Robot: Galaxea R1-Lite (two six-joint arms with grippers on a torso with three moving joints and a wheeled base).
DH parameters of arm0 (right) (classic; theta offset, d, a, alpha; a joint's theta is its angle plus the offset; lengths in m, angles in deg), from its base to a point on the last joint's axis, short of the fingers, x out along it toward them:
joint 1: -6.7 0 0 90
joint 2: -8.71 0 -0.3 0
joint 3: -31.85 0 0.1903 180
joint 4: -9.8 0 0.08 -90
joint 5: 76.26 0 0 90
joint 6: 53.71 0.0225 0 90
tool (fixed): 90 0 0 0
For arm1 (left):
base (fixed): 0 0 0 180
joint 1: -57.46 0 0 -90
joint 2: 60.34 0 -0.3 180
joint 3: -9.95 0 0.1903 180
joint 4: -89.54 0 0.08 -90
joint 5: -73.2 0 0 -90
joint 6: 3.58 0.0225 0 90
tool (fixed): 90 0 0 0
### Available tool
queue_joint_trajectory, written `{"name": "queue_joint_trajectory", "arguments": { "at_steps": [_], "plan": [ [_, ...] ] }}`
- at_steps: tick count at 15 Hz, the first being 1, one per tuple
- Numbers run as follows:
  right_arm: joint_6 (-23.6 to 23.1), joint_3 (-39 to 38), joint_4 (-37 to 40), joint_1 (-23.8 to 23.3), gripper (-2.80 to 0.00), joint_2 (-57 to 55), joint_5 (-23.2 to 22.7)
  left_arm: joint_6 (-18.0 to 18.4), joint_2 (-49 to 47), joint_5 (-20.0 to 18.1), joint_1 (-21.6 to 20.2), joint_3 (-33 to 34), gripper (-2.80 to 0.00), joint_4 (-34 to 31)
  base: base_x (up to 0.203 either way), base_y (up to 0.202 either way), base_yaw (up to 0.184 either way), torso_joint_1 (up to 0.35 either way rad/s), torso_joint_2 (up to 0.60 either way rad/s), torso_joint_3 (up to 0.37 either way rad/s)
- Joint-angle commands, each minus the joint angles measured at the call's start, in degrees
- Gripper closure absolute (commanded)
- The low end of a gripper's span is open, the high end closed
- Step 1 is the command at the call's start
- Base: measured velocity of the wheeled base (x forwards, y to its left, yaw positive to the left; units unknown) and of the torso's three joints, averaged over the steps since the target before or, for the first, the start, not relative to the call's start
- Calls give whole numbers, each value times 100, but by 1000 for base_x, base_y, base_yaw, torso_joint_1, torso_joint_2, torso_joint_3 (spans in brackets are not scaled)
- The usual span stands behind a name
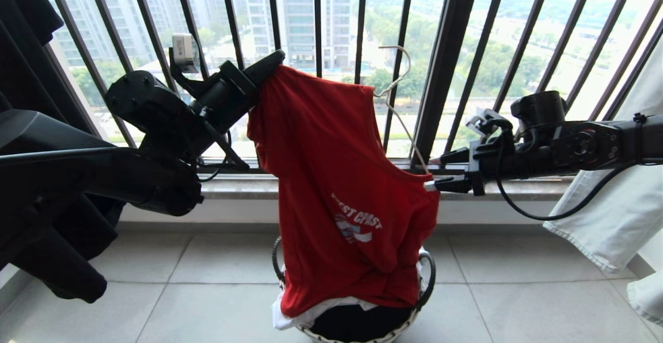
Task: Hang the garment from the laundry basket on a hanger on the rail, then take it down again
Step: Hang the clothes rack on the clothesline
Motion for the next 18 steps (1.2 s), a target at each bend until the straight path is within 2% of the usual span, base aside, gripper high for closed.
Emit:
{"name": "queue_joint_trajectory", "arguments": {
  "at_steps": [1,6,11,18],
  "plan": [
    [-24,-2,9,35,-280,-126,-100,-33,53,-16,2,12,0,48,0,0,0,0,0,0],
    [-27,-185,-6,420,-280,-171,-102,-33,97,-16,2,46,0,48,0,0,0,0,0,0],
    [-24,-214,7,410,-280,-215,-84,-33,150,-16,-7,55,0,48,0,0,0,0,0,0],
    [-15,-240,-7,730,-280,-206,-84,-33,202,-16,2,108,0,48,0,0,0,0,0,0]
  ]
}}
